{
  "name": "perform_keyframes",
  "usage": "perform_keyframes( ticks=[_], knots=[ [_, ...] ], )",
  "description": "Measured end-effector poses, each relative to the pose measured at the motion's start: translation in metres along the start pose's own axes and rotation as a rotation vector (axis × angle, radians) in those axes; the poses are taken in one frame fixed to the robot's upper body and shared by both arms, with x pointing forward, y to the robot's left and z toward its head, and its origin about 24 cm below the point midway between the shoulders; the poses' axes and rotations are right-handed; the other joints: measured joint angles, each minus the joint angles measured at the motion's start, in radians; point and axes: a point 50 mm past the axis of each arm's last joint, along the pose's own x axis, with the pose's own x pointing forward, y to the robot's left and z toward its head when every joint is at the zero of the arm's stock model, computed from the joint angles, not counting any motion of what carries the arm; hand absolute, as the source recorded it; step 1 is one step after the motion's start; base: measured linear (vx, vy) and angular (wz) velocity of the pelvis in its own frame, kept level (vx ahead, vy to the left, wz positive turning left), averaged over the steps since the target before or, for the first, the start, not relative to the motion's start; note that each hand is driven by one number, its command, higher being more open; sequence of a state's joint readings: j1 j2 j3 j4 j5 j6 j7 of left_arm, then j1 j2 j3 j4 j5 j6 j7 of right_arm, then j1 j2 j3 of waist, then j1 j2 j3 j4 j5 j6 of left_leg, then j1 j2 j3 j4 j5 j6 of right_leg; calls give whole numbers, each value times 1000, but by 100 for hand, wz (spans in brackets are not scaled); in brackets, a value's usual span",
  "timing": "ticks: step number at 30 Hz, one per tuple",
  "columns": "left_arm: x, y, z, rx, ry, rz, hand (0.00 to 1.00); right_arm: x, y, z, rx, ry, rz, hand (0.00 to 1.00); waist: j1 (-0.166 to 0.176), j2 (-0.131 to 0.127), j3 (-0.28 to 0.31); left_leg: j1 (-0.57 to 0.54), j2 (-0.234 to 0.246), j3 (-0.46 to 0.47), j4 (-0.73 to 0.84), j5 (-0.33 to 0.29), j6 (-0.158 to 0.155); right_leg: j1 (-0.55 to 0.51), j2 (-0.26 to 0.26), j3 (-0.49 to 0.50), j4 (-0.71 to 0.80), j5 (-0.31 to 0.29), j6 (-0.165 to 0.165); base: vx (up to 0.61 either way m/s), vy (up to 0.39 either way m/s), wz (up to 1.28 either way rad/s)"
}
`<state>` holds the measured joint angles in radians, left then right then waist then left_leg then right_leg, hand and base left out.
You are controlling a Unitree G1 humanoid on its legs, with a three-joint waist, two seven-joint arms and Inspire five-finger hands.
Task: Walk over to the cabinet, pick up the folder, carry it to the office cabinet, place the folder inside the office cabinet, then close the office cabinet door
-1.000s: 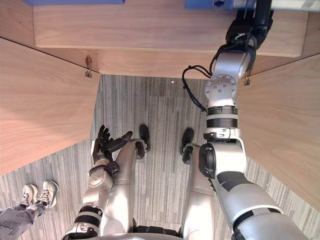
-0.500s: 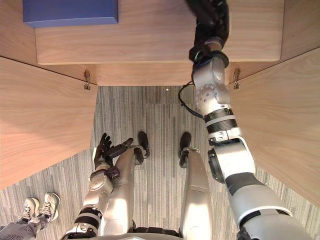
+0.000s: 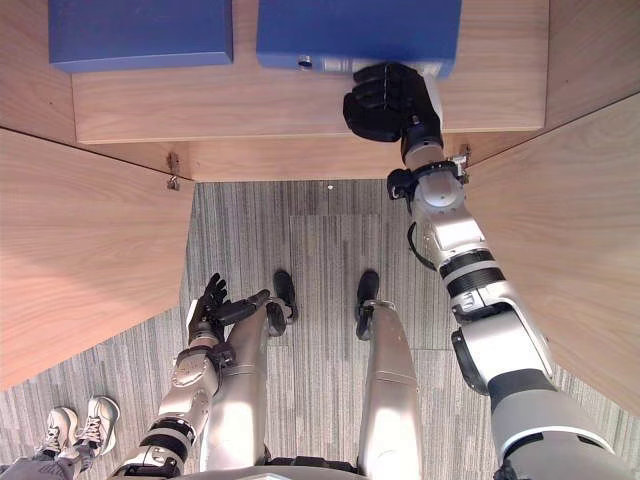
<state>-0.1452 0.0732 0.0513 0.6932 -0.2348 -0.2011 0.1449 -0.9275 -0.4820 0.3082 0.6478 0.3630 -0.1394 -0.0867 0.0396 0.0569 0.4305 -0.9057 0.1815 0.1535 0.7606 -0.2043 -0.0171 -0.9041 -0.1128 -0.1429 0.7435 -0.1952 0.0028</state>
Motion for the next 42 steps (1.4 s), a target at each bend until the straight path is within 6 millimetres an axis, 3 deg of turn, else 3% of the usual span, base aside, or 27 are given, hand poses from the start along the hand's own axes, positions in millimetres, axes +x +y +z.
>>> perform_keyframes(
  ticks=[10,16,21,29,31,34,37,41,42],
  knots=[
    [0,2,-2,6,9,-8,100,4,10,3,86,3,5,0,1,-4,-3,-2,0,5,-19,0,0,-5,0,-3,-16,0,0,0,-5,-1],
    [2,1,3,-5,-12,21,100,31,25,33,-27,-32,-114,0,-1,-4,-7,-39,-3,-2,-27,20,0,-39,-2,-15,-19,13,-5,-31,-23,3],
    [4,-6,12,-40,-49,36,100,46,8,56,-78,-37,-262,0,27,-3,-7,-65,-22,-19,-41,46,0,-61,-19,-31,-10,15,-9,-43,-18,17],
    [3,-14,15,-73,-62,43,100,46,-6,56,-6,-9,-340,0,30,-3,-7,-70,-35,-24,-37,49,4,-60,-33,-35,-8,16,-7,-10,-6,5],
    [3,-16,15,-84,-66,40,100,39,-12,59,61,-50,-383,0,30,-3,-7,-71,-35,-24,-34,49,4,-58,-34,-36,-7,17,-6,0,0,0],
    [1,-18,14,-90,-58,36,100,10,-13,61,161,-186,-378,0,20,-3,-7,-47,-24,-10,-24,48,6,-24,-33,-46,-8,17,-6,0,0,0],
    [-5,-13,3,-83,-20,38,100,-37,6,32,187,-215,-288,0,12,-4,-6,70,-15,3,-45,27,12,92,-25,-47,-39,10,-2,19,-15,-7],
    [-22,6,-28,-36,83,64,100,-114,59,-26,229,-78,-82,0,-21,-15,-13,288,-9,46,-117,6,8,291,-9,-26,-124,8,12,10,-1,-20],
    [-24,9,-34,-22,105,66,100,-124,65,-36,226,-37,-60,0,-26,-17,-17,316,-11,50,-136,9,5,316,-6,-23,-145,13,16,42,7,-17]
  ],
)
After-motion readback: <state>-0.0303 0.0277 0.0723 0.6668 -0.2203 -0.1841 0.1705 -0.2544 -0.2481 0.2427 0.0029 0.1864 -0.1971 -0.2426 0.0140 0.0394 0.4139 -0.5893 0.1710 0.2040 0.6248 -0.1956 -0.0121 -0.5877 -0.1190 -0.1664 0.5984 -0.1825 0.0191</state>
